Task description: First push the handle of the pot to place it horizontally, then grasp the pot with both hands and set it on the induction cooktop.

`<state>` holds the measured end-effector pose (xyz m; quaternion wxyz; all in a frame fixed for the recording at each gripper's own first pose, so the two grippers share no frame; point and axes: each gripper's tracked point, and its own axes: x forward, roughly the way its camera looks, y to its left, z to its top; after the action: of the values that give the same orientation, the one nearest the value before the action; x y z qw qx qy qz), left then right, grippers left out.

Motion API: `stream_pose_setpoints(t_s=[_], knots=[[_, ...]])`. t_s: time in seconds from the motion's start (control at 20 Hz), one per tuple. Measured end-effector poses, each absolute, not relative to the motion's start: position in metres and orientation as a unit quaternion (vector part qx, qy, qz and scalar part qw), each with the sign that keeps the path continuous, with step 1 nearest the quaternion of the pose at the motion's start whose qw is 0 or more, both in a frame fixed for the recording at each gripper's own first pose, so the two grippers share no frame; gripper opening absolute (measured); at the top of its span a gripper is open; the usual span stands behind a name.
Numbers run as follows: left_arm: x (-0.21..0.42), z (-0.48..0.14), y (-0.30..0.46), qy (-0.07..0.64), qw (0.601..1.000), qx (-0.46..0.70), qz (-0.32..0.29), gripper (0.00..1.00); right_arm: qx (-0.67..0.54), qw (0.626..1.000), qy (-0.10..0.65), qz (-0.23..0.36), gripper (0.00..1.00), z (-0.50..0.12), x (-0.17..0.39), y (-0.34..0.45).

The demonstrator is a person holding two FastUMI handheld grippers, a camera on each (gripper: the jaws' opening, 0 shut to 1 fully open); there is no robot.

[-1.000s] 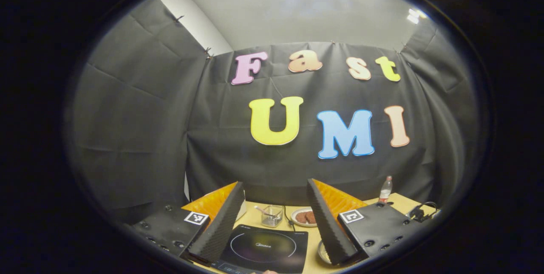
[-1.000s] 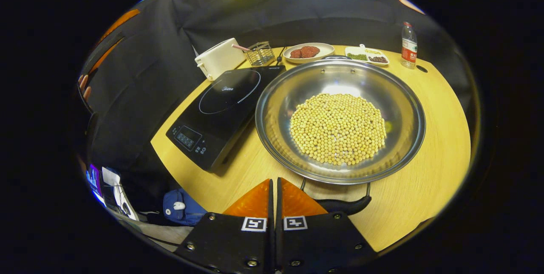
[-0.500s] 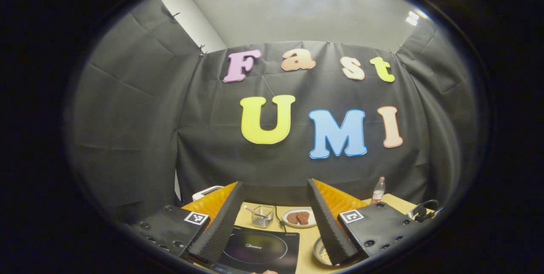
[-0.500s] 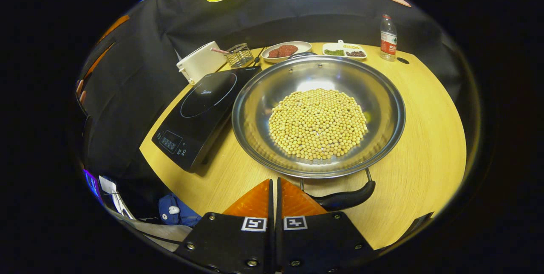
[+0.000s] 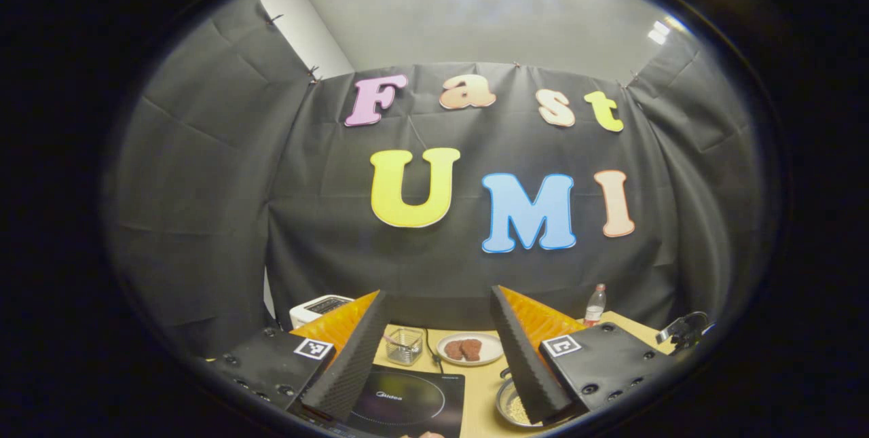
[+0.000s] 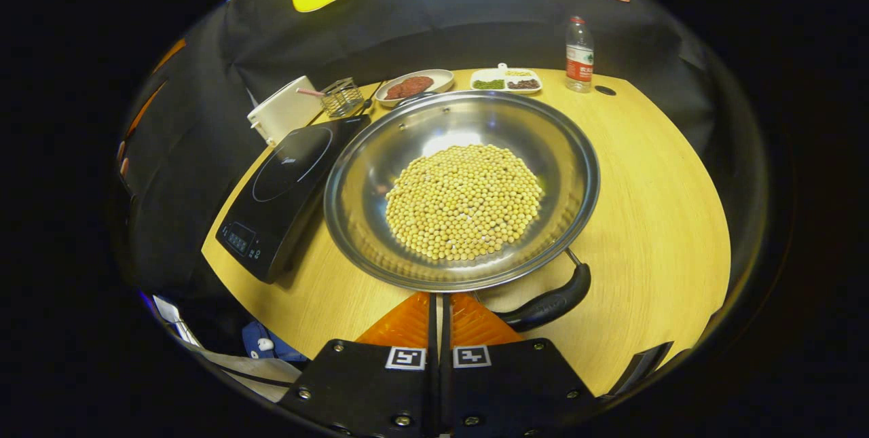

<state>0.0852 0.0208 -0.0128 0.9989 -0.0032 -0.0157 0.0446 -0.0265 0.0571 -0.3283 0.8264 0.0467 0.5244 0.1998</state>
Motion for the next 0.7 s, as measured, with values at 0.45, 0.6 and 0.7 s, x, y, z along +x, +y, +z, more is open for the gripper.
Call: stream_pose_setpoints(t_s=[0.45, 0.6, 0.7], knots=[[0.098, -0.02, 0.011, -0.009, 0.999, -0.003, 0.035, 0.96, 0.009, 0.831, 0.538, 0.142, 0.01, -0.344, -0.005, 0.001], [0.099, -0.022, 0.014, -0.007, 0.999, -0.002, 0.037, 0.96, -0.028, 0.825, 0.551, 0.12, 0.01, -0.353, 0.002, -0.026], [0.1, -0.022, 0.016, -0.006, 0.999, -0.002, 0.04, 0.96, -0.045, 0.822, 0.558, 0.106, 0.01, -0.357, 0.003, -0.039]])
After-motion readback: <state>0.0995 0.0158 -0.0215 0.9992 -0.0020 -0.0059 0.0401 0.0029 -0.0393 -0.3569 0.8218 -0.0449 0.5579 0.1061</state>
